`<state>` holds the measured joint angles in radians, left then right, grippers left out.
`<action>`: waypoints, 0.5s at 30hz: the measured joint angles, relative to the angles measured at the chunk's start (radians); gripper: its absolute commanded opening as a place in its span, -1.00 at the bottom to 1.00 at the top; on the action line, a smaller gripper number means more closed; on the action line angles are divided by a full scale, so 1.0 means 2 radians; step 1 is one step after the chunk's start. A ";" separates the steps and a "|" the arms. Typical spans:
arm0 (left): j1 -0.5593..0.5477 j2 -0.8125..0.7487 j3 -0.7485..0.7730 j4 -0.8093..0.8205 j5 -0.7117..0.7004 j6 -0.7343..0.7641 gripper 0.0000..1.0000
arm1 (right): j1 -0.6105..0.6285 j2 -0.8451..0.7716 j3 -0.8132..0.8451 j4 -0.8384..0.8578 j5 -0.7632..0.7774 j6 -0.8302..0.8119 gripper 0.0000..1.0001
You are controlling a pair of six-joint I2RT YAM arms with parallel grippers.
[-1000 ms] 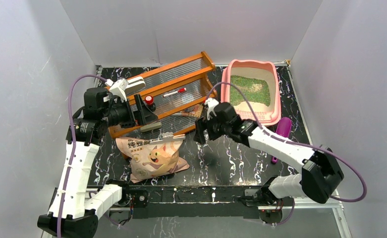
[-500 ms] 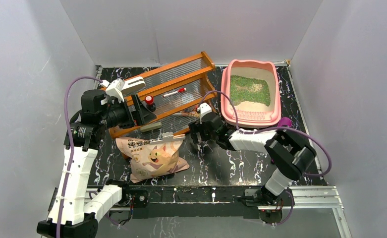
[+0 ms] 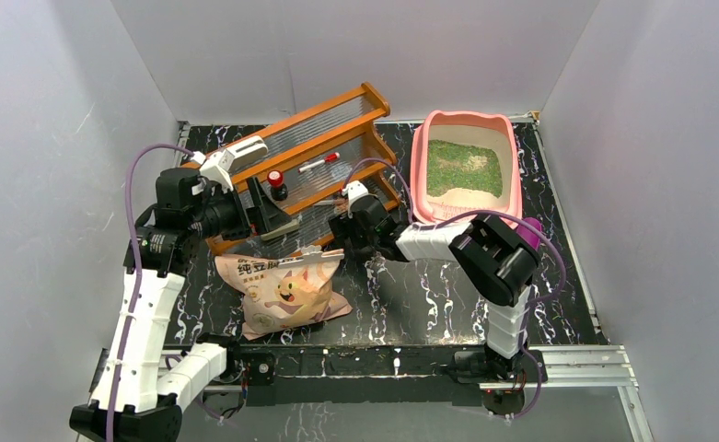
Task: Fill the litter box with clean litter
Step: Move the distractor to the center of the board.
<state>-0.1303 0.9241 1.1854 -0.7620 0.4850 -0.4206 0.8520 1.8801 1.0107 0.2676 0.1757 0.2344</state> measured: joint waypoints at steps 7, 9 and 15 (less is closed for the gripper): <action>0.000 0.003 -0.013 -0.002 0.006 0.000 0.97 | 0.000 0.025 0.039 -0.006 -0.025 0.016 0.96; 0.000 0.010 -0.018 -0.007 0.009 0.000 0.97 | 0.000 0.027 0.048 -0.017 -0.036 0.024 0.96; 0.000 0.048 -0.025 -0.021 -0.004 0.002 0.97 | 0.000 -0.001 0.029 -0.025 -0.025 0.036 0.96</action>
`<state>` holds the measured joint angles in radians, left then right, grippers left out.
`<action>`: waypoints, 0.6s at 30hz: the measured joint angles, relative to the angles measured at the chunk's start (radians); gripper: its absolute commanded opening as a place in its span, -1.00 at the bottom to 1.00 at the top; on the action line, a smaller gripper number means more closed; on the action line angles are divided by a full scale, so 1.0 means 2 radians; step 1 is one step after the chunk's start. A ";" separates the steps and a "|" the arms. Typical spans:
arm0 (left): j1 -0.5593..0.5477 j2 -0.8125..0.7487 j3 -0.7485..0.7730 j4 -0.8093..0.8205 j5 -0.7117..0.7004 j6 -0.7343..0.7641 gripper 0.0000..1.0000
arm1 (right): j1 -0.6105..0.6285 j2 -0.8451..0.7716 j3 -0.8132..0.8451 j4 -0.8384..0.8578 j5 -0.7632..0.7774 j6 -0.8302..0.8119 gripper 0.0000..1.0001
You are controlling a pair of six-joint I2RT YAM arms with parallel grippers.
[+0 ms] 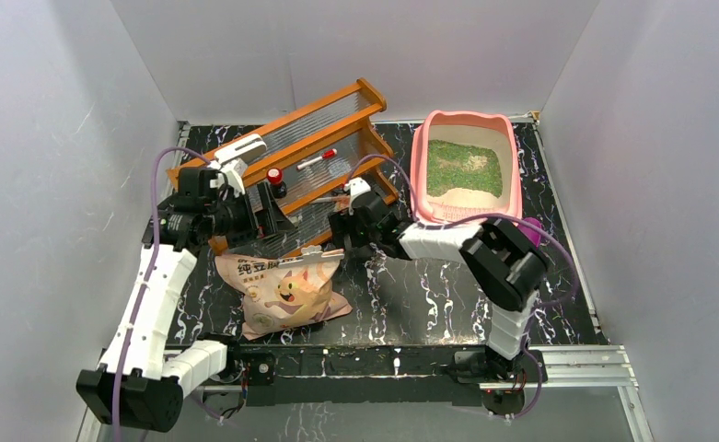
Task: Fill the litter box with clean litter
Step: Move the distractor to the center of the board.
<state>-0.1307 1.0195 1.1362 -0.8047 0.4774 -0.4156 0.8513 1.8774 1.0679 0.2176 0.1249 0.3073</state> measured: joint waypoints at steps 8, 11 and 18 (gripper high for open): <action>-0.031 0.064 0.002 0.002 -0.055 0.010 0.97 | -0.007 -0.143 -0.075 -0.029 0.055 0.004 0.96; -0.050 0.078 0.009 0.009 -0.113 0.010 0.96 | -0.009 -0.189 -0.089 -0.057 0.068 0.006 0.96; -0.059 0.098 0.017 0.011 -0.189 0.011 0.97 | -0.009 -0.316 -0.108 -0.128 0.110 0.029 0.96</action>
<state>-0.2481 1.2160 1.1706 -0.7826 0.0998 -0.3935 0.8330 1.2449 0.8524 -0.0391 0.3458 0.3649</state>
